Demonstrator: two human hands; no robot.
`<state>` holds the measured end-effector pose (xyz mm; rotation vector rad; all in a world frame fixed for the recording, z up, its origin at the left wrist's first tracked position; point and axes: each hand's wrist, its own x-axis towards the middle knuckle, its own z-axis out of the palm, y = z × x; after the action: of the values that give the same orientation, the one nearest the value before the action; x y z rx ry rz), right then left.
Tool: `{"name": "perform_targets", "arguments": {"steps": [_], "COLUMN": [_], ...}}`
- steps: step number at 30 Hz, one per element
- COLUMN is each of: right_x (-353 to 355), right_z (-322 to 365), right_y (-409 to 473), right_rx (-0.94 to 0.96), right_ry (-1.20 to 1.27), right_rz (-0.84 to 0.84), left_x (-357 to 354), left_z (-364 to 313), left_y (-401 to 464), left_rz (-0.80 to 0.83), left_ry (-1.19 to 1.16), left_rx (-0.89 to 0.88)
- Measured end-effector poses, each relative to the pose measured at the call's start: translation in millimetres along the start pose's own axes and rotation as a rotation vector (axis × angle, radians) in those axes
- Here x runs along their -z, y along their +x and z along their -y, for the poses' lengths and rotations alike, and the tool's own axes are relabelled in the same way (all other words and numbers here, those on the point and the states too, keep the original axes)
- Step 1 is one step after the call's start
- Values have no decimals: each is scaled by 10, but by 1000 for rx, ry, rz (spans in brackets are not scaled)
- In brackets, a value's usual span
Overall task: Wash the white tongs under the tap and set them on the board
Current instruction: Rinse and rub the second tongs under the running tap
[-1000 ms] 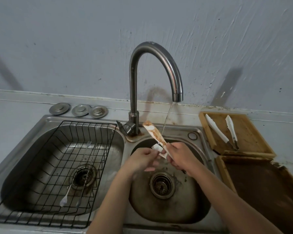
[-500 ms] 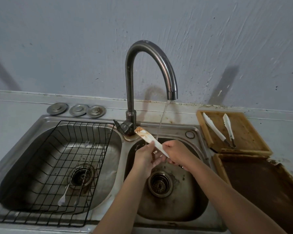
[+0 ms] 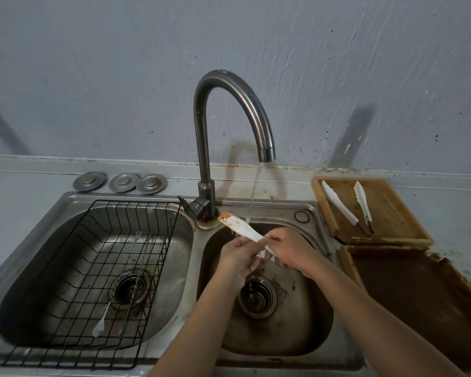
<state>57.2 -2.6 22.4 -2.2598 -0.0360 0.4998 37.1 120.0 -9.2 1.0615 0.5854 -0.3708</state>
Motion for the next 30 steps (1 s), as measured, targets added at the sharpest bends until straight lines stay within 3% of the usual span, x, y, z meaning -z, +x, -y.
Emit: {"name": "perform_targets", "arguments": {"steps": [5, 10, 16, 21, 26, 30], "right_x": [-13, 161, 295, 246, 280, 274], "right_z": [-30, -188, -360, -368, -400, -384], "right_y": [-30, -136, -266, -262, -273, -255], "right_rx": [162, 205, 202, 245, 254, 263], "right_ry": [-240, -471, -508, -563, -517, -553], "right_rz": [-172, -229, -217, -202, -207, -217], "left_x": [60, 84, 151, -10, 162, 160], "left_z": [-154, -55, 0, 105, -40, -97], "left_y": [50, -92, -51, -85, -10, -26], "left_rz": [-58, 58, -46, -28, -72, -94], "left_ry": [-114, 17, -102, 184, 47, 136], "left_rx": [47, 138, 151, 81, 74, -2]}}
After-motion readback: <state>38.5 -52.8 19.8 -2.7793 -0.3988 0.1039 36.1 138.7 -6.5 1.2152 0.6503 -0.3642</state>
